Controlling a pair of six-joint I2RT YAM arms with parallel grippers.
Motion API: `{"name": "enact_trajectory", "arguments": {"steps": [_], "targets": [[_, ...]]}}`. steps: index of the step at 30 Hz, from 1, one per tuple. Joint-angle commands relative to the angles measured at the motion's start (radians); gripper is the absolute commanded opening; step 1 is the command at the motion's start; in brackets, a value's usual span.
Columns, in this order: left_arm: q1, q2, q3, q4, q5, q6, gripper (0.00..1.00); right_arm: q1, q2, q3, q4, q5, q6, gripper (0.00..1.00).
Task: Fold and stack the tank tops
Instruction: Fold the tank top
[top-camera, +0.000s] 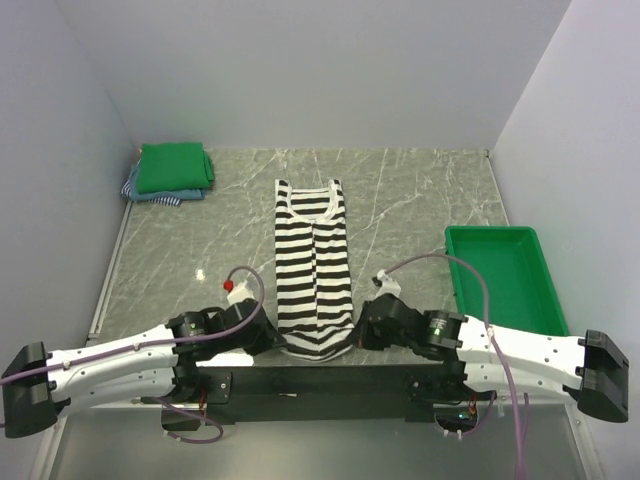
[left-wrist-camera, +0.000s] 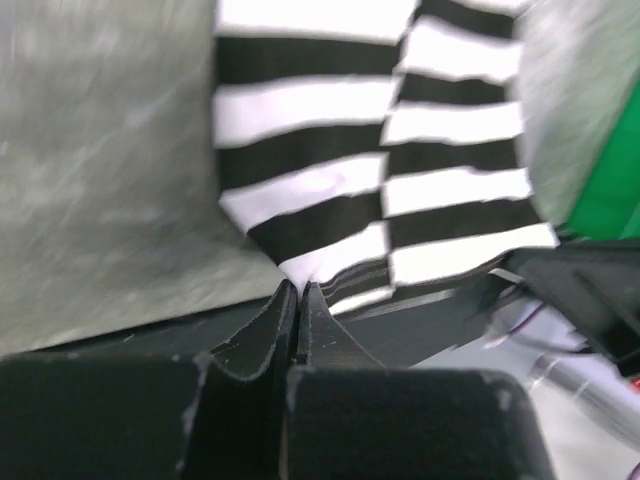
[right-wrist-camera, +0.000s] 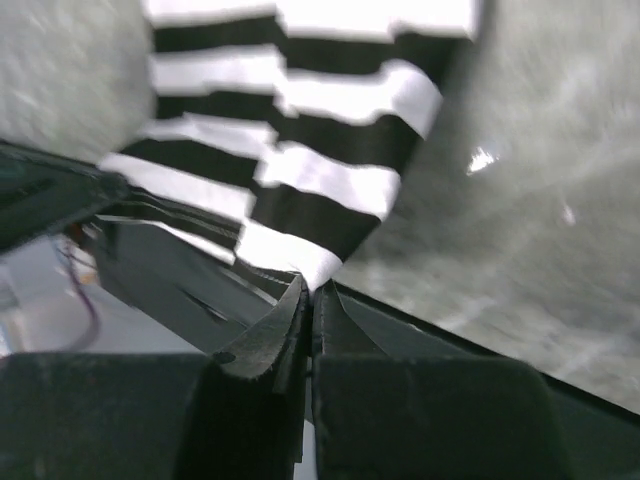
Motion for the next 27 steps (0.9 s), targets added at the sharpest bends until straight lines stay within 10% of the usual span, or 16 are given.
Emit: {"name": "enact_trajectory", "arguments": {"steps": [1, 16, 27], "targets": [[0.074, 0.019, 0.085, -0.003, -0.060, 0.064, 0.00, -0.061, 0.052, 0.106, -0.021, 0.038, -0.061, 0.00], [0.557, 0.417, 0.357, 0.271, 0.058, 0.443, 0.01, -0.443, 0.421, 0.415, 0.156, -0.127, -0.372, 0.00], [0.719, 0.855, 0.607, 0.458, 0.230, 0.537, 0.01, -0.620, 0.816, 0.705, 0.190, -0.247, -0.447, 0.00]]}}
